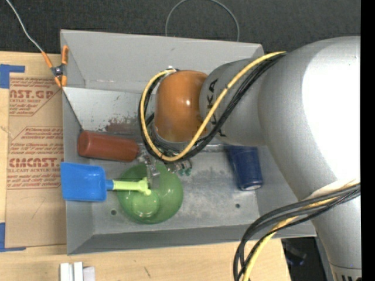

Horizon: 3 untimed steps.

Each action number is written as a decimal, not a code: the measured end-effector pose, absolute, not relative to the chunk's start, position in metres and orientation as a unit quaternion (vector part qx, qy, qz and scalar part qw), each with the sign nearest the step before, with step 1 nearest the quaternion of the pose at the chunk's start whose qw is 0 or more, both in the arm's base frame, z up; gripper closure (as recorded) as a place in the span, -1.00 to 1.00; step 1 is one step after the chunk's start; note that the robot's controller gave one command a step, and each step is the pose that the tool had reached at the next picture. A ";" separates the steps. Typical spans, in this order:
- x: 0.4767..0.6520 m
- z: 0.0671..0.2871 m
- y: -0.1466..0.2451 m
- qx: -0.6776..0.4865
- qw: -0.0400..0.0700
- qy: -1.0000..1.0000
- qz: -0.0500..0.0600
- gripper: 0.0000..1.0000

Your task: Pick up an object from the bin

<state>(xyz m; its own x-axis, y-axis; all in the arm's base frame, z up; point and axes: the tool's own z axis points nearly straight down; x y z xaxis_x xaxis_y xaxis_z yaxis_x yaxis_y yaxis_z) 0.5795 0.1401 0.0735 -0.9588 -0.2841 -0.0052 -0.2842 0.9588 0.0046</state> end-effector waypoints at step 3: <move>0.578 0.103 0.146 -0.165 0.004 0.986 0.003 1.00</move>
Offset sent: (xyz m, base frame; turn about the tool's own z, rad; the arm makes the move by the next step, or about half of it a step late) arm -0.0045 -0.0079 0.0210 -0.0346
